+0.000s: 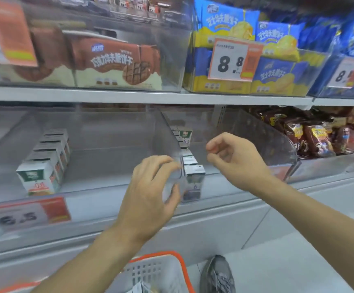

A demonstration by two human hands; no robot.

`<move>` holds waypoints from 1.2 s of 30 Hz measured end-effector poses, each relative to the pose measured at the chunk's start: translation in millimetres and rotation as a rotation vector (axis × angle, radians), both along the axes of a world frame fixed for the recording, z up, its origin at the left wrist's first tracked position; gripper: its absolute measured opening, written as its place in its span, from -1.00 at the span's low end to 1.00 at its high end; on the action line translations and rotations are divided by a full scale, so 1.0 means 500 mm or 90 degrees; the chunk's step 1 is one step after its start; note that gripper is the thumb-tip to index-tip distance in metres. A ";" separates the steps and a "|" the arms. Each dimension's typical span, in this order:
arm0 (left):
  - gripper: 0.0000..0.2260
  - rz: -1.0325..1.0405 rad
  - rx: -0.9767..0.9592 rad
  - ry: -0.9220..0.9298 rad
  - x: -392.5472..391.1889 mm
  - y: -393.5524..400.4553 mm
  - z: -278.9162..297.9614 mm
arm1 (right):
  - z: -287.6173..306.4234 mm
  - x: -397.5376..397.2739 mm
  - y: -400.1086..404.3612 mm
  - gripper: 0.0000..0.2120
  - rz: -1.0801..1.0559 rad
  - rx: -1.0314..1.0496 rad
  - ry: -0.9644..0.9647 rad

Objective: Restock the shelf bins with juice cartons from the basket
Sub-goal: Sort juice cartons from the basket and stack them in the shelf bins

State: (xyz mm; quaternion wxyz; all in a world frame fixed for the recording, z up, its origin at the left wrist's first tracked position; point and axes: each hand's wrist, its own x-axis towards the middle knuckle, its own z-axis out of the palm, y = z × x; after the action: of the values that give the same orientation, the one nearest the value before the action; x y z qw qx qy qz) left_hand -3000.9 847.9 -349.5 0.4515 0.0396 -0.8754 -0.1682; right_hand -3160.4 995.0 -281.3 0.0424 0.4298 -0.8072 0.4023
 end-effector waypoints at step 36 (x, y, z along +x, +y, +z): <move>-0.56 0.156 0.723 -0.764 0.563 -0.034 -0.403 | -0.579 0.449 0.014 -0.51 0.463 0.705 -0.205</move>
State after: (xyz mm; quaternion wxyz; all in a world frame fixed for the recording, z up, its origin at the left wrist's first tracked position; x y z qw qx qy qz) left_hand -2719.4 830.7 -550.9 -0.1650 0.4390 -0.7390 -0.4837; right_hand -2935.8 1002.1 -571.0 -0.4428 0.5669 -0.6943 -0.0224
